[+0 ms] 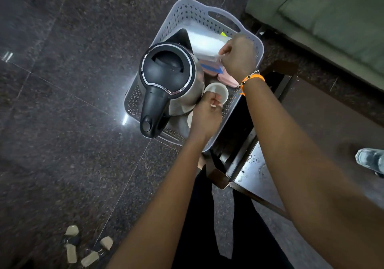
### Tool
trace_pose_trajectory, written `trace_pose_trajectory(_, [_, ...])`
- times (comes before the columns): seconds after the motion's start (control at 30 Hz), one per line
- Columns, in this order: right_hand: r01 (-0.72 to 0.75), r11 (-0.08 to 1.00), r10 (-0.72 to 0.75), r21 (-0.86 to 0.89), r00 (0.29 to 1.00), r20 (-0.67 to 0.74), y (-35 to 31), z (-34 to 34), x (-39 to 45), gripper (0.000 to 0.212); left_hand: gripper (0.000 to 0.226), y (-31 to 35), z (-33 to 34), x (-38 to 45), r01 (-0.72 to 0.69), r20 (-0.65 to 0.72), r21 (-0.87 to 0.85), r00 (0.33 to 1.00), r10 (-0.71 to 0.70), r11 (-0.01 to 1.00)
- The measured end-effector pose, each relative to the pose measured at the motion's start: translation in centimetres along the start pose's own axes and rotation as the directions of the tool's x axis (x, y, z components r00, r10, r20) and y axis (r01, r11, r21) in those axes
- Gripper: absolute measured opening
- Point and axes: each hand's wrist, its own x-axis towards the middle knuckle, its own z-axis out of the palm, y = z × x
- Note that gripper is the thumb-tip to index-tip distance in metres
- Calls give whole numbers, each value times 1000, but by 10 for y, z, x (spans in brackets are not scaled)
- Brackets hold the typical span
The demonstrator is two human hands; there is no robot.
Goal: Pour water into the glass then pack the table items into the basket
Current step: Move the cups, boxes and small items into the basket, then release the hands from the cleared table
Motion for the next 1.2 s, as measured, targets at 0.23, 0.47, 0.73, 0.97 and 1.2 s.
trace_pose_trajectory(0.23, [170,985,-153,-25,935,321,-1,-18,-2,33,26,-1,5,-1,-10,-19,-2,1000,10,1000])
trace_pose_trajectory(0.47, [186,974,-214,126,939,270,6,-33,-15,46,18,-1,18,-5,-10,-63,-65,998,5,998])
trace_pose_trajectory(0.73, [-51,921,6,386,993,118,88,-51,-95,27,20,3,53,-35,-79,-103,-120,992,66,990])
trace_pose_trajectory(0.97, [-292,755,283,588,953,109,191,-58,-192,21,19,3,126,-78,-105,26,-8,994,105,994])
trace_pose_trajectory(1.2, [-395,596,471,699,877,93,307,-74,-275,21,19,-3,243,-129,-92,150,82,986,79,992])
